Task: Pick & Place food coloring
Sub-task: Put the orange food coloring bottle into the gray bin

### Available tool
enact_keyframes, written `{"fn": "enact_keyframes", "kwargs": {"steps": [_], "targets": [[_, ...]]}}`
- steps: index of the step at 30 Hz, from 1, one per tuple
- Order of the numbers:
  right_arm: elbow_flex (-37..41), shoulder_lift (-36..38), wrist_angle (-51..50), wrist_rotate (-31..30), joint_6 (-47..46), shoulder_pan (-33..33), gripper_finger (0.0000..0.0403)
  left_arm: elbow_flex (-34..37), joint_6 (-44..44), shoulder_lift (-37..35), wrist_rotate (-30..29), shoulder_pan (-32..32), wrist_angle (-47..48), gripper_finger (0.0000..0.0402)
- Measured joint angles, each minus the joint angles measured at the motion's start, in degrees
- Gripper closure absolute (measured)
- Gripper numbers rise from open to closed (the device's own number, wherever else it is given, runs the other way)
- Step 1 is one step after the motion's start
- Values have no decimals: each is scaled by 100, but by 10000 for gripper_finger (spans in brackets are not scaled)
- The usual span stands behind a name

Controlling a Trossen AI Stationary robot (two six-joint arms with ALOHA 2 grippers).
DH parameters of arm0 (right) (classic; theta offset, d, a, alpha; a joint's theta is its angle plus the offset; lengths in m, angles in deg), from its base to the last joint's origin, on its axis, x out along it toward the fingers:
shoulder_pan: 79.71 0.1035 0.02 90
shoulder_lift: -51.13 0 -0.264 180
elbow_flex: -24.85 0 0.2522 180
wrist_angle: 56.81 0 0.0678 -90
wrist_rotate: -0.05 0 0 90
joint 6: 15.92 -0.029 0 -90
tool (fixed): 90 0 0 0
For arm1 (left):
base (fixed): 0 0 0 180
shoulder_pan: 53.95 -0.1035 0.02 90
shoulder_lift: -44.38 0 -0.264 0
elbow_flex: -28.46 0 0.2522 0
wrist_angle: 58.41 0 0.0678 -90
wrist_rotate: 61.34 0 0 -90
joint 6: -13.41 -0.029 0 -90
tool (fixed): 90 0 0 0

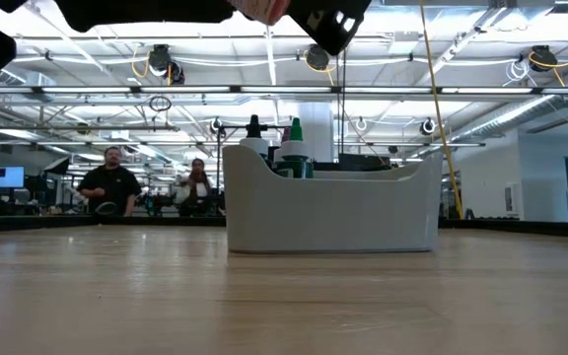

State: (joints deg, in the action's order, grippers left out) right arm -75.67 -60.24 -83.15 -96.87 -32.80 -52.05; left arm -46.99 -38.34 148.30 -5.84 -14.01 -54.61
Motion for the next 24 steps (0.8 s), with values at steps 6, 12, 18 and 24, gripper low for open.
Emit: {"fn": "enact_keyframes", "kwargs": {"steps": [6, 12, 18, 24], "targets": [[-11, 20, -33, -108, -241, -17, 339, 9, -59, -75, -364, 146, 16, 364], [-20, 22, -12, -138, -225, -22, 347, -2, 142, -162, -498, 257, 68, 328], [-20, 14, -58, -159, -217, -31, 353, -12, 471, -162, -821, 255, 189, 248], [-8, 7, -112, -212, -219, -77, 350, -13, 708, -164, -834, 311, 432, 185]]}}
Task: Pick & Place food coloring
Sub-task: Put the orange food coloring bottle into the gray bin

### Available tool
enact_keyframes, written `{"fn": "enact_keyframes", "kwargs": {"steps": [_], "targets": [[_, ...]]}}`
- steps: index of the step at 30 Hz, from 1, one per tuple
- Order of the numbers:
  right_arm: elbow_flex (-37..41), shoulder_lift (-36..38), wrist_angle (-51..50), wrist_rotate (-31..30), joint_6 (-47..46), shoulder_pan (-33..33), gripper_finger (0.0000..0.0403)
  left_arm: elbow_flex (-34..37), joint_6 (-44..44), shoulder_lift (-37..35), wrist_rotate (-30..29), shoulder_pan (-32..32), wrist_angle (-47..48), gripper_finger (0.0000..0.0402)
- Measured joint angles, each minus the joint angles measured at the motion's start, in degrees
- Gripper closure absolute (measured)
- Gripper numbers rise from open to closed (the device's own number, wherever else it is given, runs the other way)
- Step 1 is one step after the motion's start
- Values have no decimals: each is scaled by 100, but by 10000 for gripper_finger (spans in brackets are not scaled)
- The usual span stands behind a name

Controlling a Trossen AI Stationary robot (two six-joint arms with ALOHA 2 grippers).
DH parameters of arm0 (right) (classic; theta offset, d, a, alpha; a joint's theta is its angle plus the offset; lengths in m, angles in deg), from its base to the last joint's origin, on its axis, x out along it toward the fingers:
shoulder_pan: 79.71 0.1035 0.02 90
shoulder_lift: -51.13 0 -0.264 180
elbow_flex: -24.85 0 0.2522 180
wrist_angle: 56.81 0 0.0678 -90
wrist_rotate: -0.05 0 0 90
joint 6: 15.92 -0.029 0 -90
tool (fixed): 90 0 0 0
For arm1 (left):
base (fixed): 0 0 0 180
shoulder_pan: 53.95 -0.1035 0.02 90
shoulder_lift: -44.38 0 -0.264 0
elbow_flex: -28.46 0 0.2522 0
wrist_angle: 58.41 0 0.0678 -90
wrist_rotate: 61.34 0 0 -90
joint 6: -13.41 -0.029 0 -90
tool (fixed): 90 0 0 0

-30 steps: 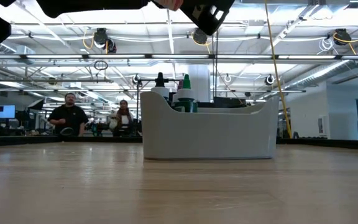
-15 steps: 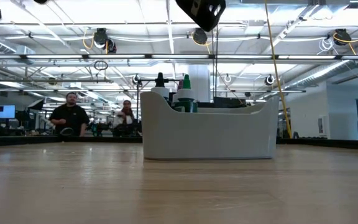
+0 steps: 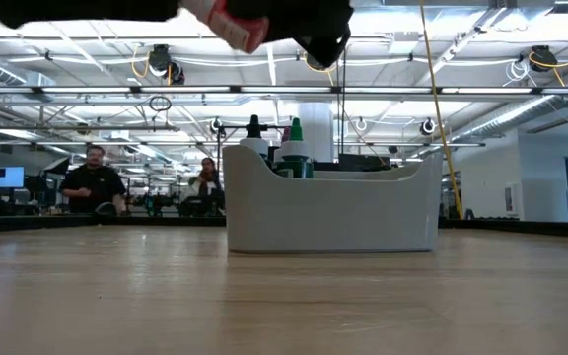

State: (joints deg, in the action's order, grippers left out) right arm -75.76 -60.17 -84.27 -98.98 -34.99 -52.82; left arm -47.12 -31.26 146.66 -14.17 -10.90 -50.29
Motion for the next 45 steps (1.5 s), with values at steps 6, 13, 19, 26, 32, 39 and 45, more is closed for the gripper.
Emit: {"fn": "enact_keyframes", "kwargs": {"steps": [6, 13, 19, 26, 32, 39, 45], "targets": [[2, -2, 3, 57, 2, -80, 349, -2, -28, -2, 278, 75, 126, 167], [2, -2, 175, 136, 20, -105, 349, -2, -106, -2, 324, -106, 246, 204], [10, -7, 144, 141, 25, -105, 349, -2, 98, -2, 492, -271, 291, 267], [13, -9, 103, 146, 24, -105, 348, -2, 125, -2, 532, -290, 345, 330], [13, -9, 105, 150, 26, -105, 348, -2, 108, -4, 528, -292, 384, 330], [13, -9, 104, 151, 46, -105, 336, -2, 90, -5, 525, -292, 403, 330], [6, -4, 105, 139, 69, -100, 271, 11, 91, 2, 534, -290, 472, 330]]}}
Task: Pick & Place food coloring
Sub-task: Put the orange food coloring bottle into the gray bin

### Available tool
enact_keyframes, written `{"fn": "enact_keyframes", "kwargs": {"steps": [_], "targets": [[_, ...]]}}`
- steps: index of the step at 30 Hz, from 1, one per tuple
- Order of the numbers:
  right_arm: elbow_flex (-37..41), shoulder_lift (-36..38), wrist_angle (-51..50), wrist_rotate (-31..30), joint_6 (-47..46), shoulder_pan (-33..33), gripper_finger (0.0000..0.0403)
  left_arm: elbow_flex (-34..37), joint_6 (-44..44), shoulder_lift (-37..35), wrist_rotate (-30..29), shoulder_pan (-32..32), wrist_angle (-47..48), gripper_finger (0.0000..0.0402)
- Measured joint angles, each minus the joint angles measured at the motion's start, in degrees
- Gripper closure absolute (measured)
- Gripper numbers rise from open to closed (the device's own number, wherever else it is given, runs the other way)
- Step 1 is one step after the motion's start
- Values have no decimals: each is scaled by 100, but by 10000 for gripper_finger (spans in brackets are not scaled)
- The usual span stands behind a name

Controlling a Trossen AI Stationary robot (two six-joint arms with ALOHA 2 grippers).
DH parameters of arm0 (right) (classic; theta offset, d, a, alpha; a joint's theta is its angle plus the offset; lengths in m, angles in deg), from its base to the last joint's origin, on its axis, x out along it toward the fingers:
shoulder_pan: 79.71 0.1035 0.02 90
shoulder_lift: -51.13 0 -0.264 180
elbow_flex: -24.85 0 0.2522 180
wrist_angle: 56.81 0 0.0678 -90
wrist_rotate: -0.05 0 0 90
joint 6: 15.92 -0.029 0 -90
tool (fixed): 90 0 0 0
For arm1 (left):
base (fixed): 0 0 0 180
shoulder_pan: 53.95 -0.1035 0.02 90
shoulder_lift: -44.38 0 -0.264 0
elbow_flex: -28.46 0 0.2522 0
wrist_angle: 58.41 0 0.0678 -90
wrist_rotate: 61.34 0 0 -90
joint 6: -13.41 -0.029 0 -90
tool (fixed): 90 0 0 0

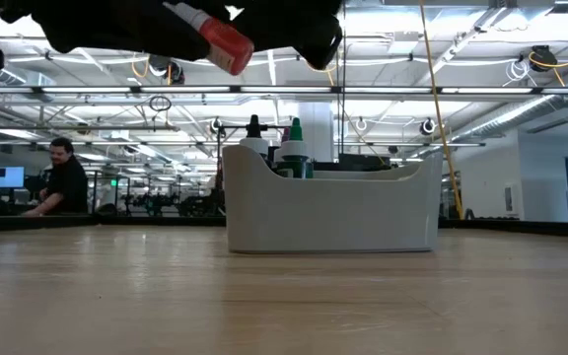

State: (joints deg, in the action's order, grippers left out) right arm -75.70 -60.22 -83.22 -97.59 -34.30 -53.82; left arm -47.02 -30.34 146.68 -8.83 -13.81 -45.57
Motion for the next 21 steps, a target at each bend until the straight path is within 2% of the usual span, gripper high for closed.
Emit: {"fn": "enact_keyframes", "kwargs": {"steps": [6, 10, 14, 19, 21], "targets": [[0, 0, -38, -18, -61, 2, 197, 0, 4, 0, -4, 0, -33, 330], [0, 112, -514, -480, -145, 13, 172, 0, 16, 0, -48, 12, -42, 330], [43, 350, -1015, -1412, -230, 260, 169, 0, -13, 0, -274, 92, -47, 330], [667, 822, -511, -2720, 11, 798, 188, -15, -222, -13, -340, 125, -4, 330], [1056, 1052, -88, -3337, 107, 1005, 201, -149, -250, -48, -346, 65, 295, 330]]}}
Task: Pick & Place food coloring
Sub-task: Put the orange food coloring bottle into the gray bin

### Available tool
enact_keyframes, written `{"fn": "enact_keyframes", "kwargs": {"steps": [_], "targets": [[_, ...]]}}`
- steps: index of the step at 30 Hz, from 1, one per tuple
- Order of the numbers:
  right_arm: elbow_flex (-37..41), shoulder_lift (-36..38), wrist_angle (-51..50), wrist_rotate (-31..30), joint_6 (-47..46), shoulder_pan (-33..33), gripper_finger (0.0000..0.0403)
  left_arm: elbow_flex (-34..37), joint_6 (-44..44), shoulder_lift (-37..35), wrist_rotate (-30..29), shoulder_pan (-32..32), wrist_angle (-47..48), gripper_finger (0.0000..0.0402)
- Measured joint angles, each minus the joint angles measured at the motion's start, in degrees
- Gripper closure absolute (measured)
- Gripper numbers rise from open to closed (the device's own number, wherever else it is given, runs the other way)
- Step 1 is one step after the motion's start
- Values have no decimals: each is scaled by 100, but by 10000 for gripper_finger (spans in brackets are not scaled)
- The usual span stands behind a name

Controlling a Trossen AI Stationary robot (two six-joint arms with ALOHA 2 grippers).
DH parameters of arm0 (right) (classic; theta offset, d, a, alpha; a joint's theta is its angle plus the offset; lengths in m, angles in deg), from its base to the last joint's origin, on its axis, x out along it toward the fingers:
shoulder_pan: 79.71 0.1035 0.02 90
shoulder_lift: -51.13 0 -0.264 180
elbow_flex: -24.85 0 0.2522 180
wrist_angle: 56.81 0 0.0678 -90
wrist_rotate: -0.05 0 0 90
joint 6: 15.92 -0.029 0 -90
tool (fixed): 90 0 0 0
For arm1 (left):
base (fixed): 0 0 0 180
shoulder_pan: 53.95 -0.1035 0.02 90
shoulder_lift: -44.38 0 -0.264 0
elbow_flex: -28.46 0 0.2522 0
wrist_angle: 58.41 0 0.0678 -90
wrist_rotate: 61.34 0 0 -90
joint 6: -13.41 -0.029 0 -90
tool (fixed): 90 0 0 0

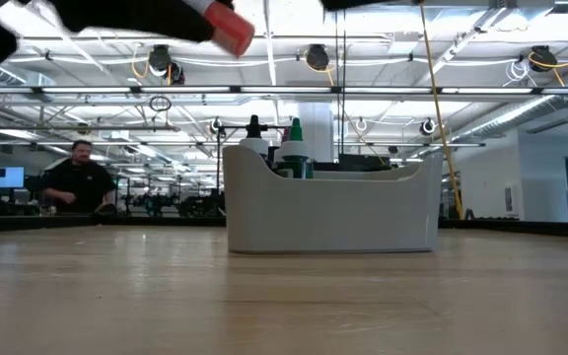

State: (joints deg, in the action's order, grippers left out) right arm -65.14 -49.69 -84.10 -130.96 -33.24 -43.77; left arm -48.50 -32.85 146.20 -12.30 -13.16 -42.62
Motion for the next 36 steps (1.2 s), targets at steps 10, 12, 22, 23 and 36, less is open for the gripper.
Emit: {"fn": "enact_keyframes", "kwargs": {"steps": [10, 12, 22, 23, 36], "targets": [[2653, 1070, 3360, -1674, 1017, 467, 285, -2054, 505, -107, 1460, -937, 2321, 330], [3130, 1266, 3977, -1777, 1115, 460, 302, -2439, 494, -107, 1862, -1189, 2605, 330], [4640, 2106, 4893, -1738, 1264, 457, 399, -3839, 1024, -107, 3127, -2354, 3907, 326], [4678, 2168, 4892, -1736, 1274, 454, 398, -3899, 1150, -107, 3178, -2455, 3932, 326], [4712, 2445, 4553, -1748, 1252, 381, 400, -4059, 4032, -44, 3395, -3037, 4136, 328]]}}
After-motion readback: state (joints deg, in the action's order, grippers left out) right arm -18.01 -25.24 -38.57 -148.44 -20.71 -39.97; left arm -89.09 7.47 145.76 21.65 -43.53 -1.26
